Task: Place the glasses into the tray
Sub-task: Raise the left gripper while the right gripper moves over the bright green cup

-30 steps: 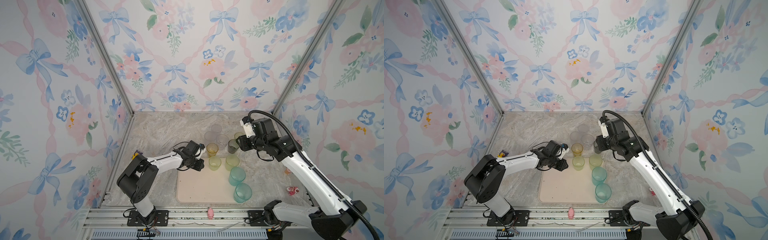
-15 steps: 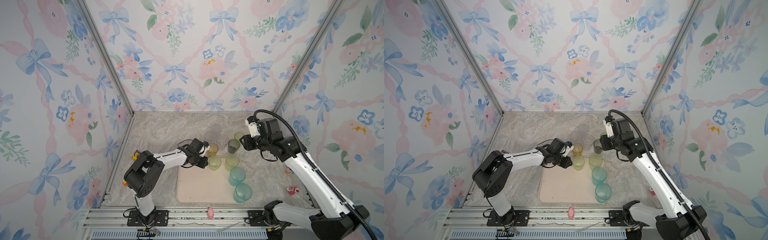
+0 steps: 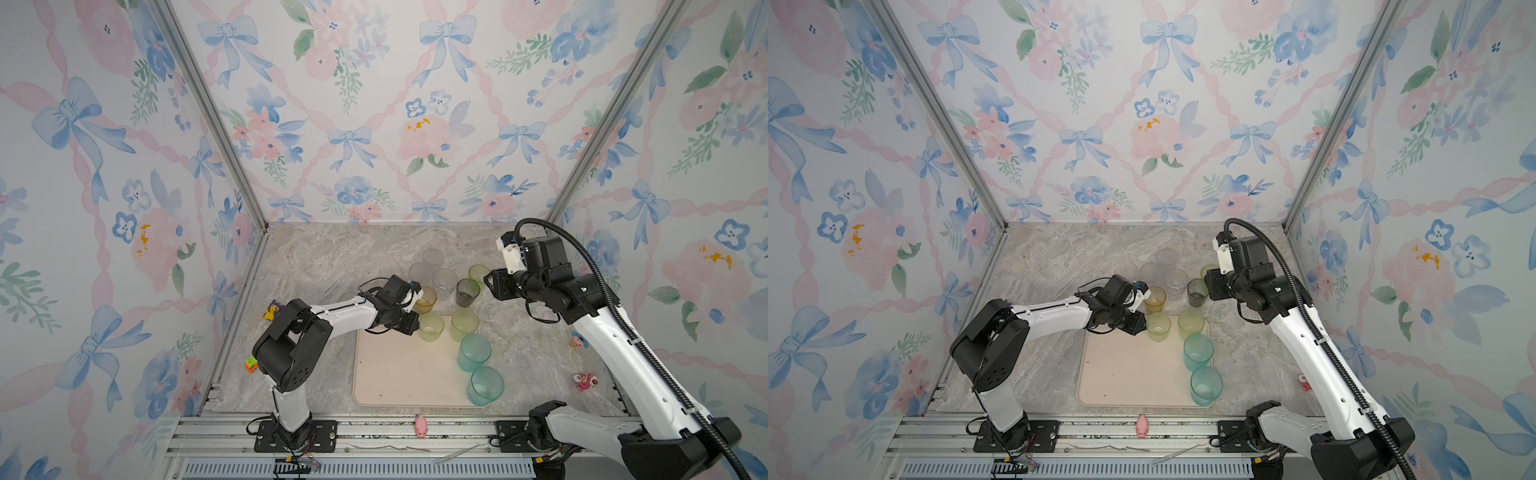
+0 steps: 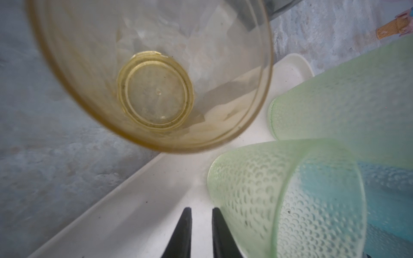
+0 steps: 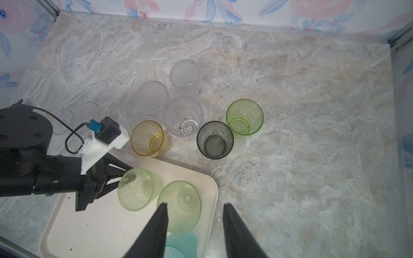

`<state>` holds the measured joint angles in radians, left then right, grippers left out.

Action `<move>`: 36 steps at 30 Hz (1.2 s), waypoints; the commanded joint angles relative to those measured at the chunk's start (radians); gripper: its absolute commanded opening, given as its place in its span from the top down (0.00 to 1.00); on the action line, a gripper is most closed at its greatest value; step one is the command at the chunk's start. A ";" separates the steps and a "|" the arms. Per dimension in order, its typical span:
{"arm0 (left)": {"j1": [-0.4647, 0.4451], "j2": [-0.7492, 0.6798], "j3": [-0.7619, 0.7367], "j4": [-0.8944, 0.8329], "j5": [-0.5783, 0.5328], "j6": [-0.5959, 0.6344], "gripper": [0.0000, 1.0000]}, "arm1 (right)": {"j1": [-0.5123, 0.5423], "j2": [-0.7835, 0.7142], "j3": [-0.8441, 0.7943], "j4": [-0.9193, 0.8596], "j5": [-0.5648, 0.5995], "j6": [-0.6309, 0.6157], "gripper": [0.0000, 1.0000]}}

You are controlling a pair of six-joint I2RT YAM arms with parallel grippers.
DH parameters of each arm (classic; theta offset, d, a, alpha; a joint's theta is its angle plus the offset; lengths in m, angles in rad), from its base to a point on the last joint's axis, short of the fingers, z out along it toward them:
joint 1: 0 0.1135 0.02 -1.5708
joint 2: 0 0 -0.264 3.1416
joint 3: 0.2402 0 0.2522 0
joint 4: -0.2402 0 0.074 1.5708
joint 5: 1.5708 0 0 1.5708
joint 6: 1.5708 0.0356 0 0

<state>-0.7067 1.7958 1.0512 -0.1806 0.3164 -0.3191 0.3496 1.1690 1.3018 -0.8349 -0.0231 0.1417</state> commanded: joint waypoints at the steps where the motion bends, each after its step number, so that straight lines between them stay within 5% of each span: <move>1: -0.007 0.022 0.021 -0.002 0.024 0.005 0.80 | -0.017 -0.007 -0.016 -0.019 -0.019 -0.004 0.56; 21: -0.018 0.020 0.044 -0.004 0.007 0.011 0.79 | -0.129 0.043 -0.051 0.014 -0.072 0.017 0.55; 36: 0.091 -0.387 -0.064 -0.108 -0.186 0.044 0.77 | -0.265 0.394 0.025 0.101 -0.102 0.046 0.68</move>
<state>-0.6292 1.4769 0.9958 -0.2550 0.1917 -0.3073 0.0910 1.5185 1.2804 -0.7624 -0.1066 0.1787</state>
